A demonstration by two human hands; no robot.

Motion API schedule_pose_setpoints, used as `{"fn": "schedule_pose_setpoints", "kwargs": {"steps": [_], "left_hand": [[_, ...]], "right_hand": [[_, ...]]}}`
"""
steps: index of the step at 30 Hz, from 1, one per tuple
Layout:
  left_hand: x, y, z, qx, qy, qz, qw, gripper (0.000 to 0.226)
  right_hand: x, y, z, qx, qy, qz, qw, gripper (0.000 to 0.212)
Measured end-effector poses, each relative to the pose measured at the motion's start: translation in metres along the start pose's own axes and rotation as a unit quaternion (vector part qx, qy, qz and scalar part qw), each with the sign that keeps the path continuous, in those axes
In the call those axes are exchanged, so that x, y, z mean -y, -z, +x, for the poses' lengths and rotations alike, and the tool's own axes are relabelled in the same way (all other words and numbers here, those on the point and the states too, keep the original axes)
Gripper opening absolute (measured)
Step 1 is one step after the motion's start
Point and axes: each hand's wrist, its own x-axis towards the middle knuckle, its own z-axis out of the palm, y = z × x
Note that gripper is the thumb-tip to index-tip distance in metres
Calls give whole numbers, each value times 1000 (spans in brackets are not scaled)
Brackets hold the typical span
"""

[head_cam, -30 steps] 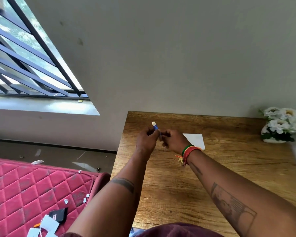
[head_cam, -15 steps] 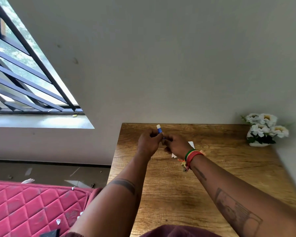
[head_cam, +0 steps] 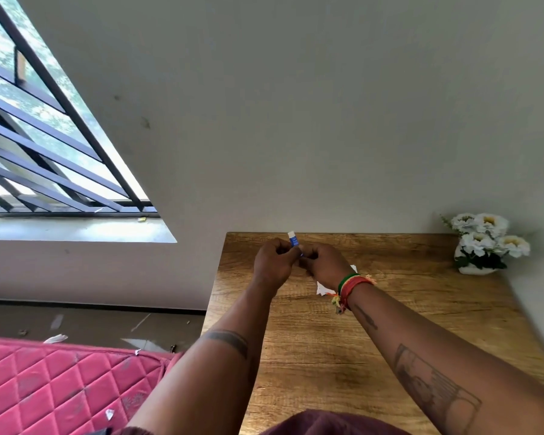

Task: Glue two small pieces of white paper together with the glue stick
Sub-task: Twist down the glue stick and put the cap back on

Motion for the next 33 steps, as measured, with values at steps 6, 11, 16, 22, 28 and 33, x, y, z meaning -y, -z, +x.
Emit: {"fn": "schedule_pose_setpoints", "kwargs": {"steps": [6,11,16,22,28,33], "left_hand": [[8,5,1,-3,6,2,1000,15],[16,10,4,-1,4,8,1000,14],[22,9,6,9,7,9,1000,14],[49,23,15,-16,44,81,996,12],[79,42,21,3,69,166,984,17],[93,46,26,32,81,200,976,19]], "right_hand": [[-2,-8,0,-1,0,15,1000,7],[-10,-15,6,16,-11,-3,1000,10],[-21,-20,21,10,-6,-69,998,15],[-36,-31,44,25,-33,-162,986,26],[-40,-65,67,22,-24,-193,981,30],[-49,-89,76,22,-3,-246,969,34]]}}
